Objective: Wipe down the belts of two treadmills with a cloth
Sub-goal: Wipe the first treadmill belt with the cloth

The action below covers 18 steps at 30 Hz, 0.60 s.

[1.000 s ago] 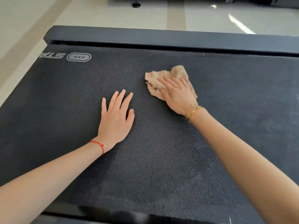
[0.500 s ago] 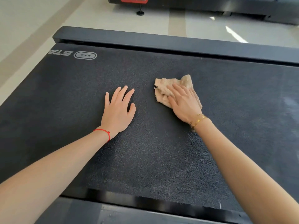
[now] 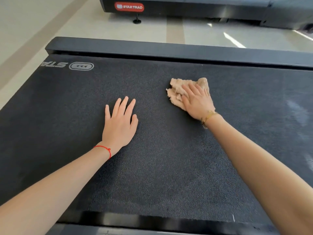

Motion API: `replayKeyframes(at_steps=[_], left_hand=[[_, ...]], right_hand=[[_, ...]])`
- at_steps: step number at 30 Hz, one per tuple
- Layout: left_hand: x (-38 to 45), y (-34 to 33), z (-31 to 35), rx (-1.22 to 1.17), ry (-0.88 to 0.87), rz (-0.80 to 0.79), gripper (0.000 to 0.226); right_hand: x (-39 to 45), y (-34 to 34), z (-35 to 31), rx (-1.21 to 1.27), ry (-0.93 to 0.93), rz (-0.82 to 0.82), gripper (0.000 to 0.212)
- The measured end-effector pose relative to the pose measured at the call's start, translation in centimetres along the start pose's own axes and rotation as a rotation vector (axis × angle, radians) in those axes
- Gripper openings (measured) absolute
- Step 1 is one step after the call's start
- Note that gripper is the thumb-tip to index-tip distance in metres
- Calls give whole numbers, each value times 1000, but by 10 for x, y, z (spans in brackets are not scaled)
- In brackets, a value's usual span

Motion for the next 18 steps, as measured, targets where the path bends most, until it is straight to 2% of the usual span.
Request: replayKeyframes(at_steps=[7, 12, 15, 18], left_hand=[[2, -1, 0, 51, -7, 5, 64], [3, -1, 0, 63, -2, 2, 63], [3, -1, -1, 56, -10, -10, 63], [2, -1, -2, 49, -8, -17, 63]], right_hand=[[94, -7, -52, 21, 51, 38, 43], [132, -10, -109, -62, 244, 37, 38], [134, -8, -101, -85, 322, 32, 41], [134, -6, -69, 4, 311, 60, 43]])
Point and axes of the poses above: each hand's wrist, its own x-axis towards the middle knuckle, its own y-axis out of the back of the hand, z = x × y, the point moved 7 cm from there along x, towards the middle knuckle, and after that the axes turned 6 degrees about -x, right-handed, at the moved point
